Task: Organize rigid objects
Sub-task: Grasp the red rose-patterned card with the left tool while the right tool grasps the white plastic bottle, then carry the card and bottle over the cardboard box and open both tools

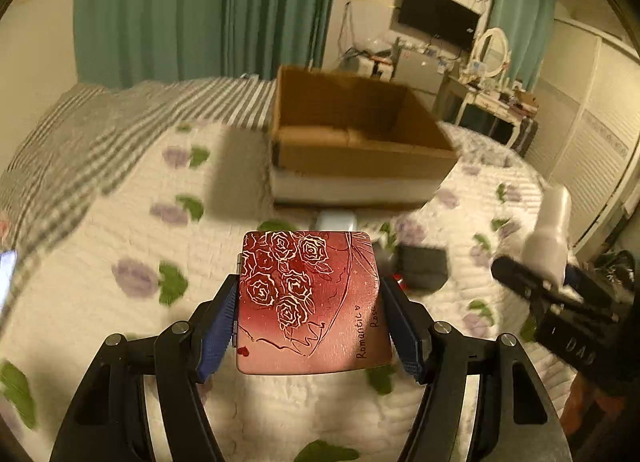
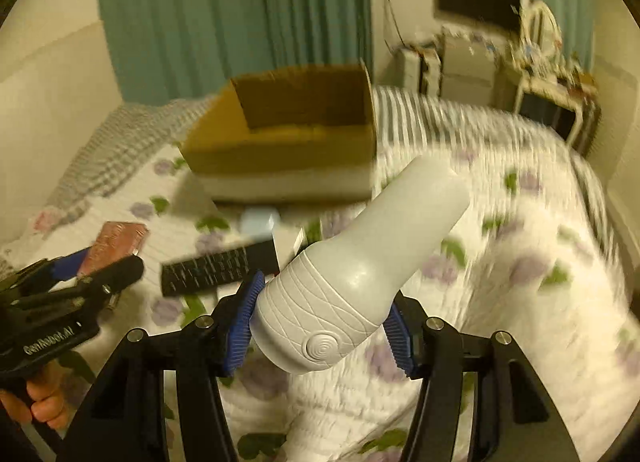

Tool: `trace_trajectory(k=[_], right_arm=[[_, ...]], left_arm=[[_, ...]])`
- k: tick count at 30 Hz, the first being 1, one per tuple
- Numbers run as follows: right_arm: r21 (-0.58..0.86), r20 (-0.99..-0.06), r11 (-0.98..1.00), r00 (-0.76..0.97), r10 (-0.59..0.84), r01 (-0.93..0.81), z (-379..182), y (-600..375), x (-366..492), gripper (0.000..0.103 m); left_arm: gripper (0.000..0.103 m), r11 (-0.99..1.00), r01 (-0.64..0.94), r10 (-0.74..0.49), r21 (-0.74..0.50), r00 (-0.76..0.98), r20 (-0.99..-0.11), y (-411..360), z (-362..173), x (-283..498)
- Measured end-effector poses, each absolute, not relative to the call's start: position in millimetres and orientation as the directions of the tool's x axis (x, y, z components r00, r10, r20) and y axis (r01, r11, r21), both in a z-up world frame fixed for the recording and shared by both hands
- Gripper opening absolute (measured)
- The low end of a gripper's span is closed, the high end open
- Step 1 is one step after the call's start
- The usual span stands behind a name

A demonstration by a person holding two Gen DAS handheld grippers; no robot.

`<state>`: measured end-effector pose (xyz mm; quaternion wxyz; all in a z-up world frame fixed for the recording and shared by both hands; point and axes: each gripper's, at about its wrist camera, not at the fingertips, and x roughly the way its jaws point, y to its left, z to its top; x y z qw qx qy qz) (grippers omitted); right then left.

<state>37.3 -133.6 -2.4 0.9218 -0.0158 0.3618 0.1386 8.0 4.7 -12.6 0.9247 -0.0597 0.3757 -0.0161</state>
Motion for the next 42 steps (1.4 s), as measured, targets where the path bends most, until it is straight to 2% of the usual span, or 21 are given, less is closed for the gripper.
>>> trace_trajectory(k=[4,10,18,24,28,29,32,37,42], right_arm=[[0.002,-0.657,0.914,0.688,0.307,-0.406,45,-113,69,0.057],[-0.035,-0.668,0.868,0.658,0.348,-0.495,69,-94,141,0.057],[-0.084,-0.697,0.847,0.639,0.326,-0.524,23,-84,239,0.057],[-0.028,-0.742,0.857,0.586,0.327,-0.514,-10,-91,266,0.057],[-0.059,-0.764,0.854,0.574,0.295,-0.517,-22,-91,267,0.057],[-0.052,-0.766,0.853,0.57,0.299,-0.519,-22,-92,267,0.058],[-0.069,-0.73,0.866,0.616,0.295,-0.496,-11,-96,255,0.078],[-0.077,-0.658,0.888,0.692,0.297,-0.454,18,-112,217,0.081],[-0.054,-0.629,0.898,0.713,0.309,-0.437,41,-124,171,0.089]], left_arm=[[0.07,0.992,0.008,-0.087,-0.124,0.759,-0.646,7,28,29],[0.07,0.997,0.01,-0.052,-0.073,0.795,-0.604,13,66,97],[0.07,0.997,0.026,-0.065,-0.07,0.763,-0.643,20,33,209],[0.072,0.995,0.075,-0.1,-0.066,0.739,-0.666,17,2,240],[0.072,0.998,0.055,-0.065,-0.037,0.753,-0.655,19,5,247],[0.072,0.997,0.05,-0.071,-0.05,0.753,-0.654,22,6,246],[0.072,0.997,0.026,-0.07,-0.076,0.747,-0.662,29,10,238],[0.072,0.998,0.005,-0.04,-0.055,0.753,-0.657,36,24,203],[0.074,0.999,-0.001,-0.03,-0.048,0.762,-0.647,37,50,148]])
